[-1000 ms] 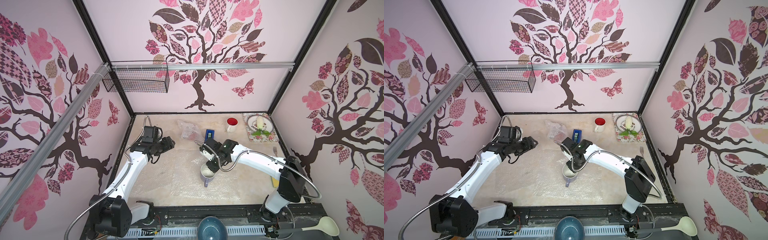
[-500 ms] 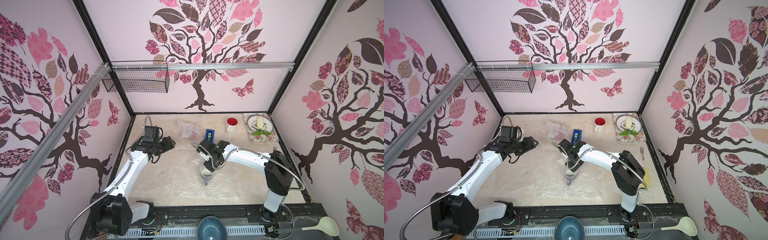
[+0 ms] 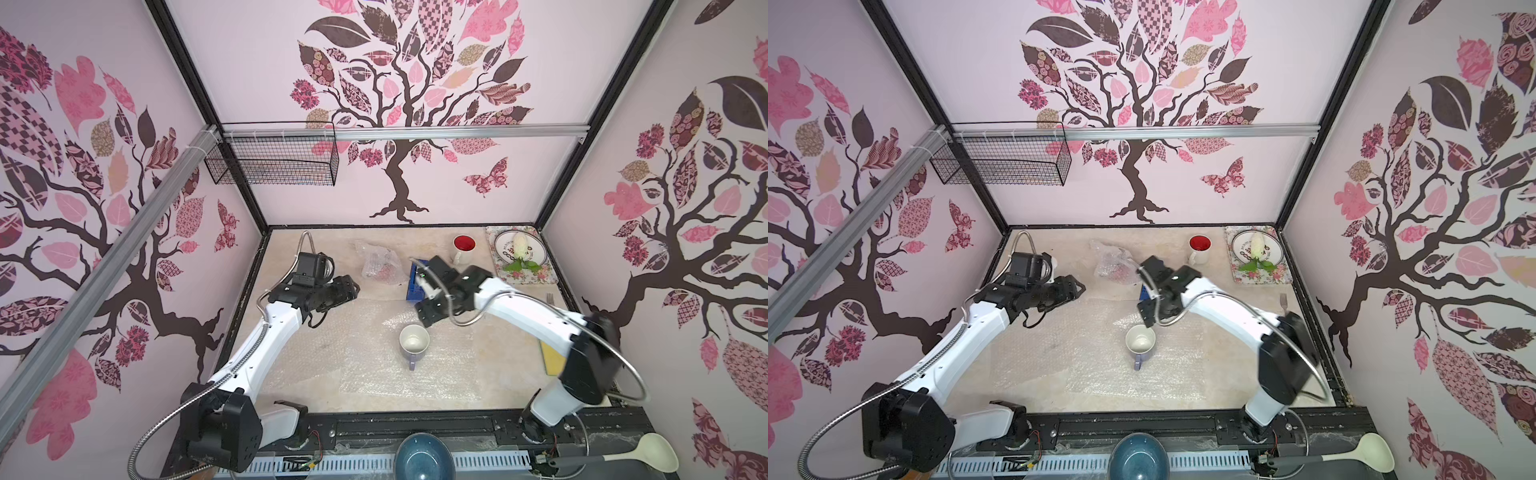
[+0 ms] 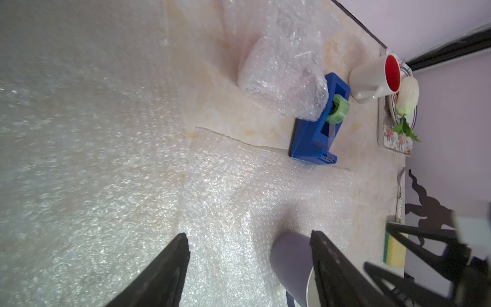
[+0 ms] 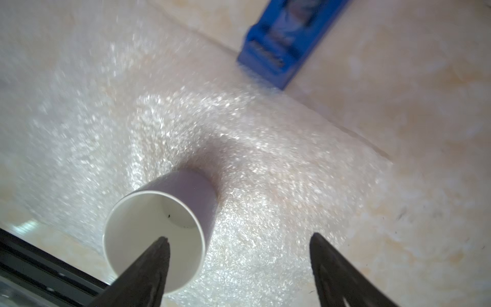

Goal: Wrap mugs in bubble wrap
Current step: Place the mug on the bubble wrap, then wrap the mug in bubble wrap.

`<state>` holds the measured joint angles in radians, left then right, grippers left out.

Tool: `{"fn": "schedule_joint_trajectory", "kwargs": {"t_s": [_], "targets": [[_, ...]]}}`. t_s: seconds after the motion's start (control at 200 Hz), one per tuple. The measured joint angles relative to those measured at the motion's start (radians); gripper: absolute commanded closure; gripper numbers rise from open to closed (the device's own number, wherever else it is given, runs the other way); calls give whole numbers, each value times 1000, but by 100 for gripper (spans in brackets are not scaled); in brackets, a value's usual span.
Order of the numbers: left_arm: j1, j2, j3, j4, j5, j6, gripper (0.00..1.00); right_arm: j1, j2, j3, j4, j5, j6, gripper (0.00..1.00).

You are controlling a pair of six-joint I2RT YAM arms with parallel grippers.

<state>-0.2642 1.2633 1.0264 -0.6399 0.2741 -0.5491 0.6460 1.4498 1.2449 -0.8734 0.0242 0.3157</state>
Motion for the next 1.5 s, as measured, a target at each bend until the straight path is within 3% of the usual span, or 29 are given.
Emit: {"fn": "schedule_joint_trajectory", "kwargs": {"t_s": [0.07, 0.16, 0.3, 0.415, 0.54, 0.8, 0.98, 1.29, 1.5], "targets": [[-21, 0, 0, 8, 28, 0, 26, -87, -196, -151, -46, -12, 99, 21], [-39, -1, 0, 14, 46, 7, 26, -87, -334, -337, -98, -78, 204, 23], [-76, -13, -8, 28, 66, 23, 26, -73, -322, -577, -84, -148, 318, 27], [-84, -21, -31, 33, 83, 24, 27, -73, -293, -658, -23, -198, 374, 30], [-84, -24, -49, 32, 84, 26, 27, -71, -232, -683, 57, -248, 392, 32], [-84, -32, -65, 26, 87, 27, 27, -64, -252, -708, 112, -300, 405, 39], [-84, -32, -75, 25, 92, 27, 27, -4, -256, -717, 133, -306, 442, 41], [-84, -51, -77, 9, 98, 32, 29, 58, -196, -680, 154, -266, 496, 96], [-84, -90, -72, 1, 101, 18, 30, 59, -200, -455, 118, -261, 475, 100]]}}
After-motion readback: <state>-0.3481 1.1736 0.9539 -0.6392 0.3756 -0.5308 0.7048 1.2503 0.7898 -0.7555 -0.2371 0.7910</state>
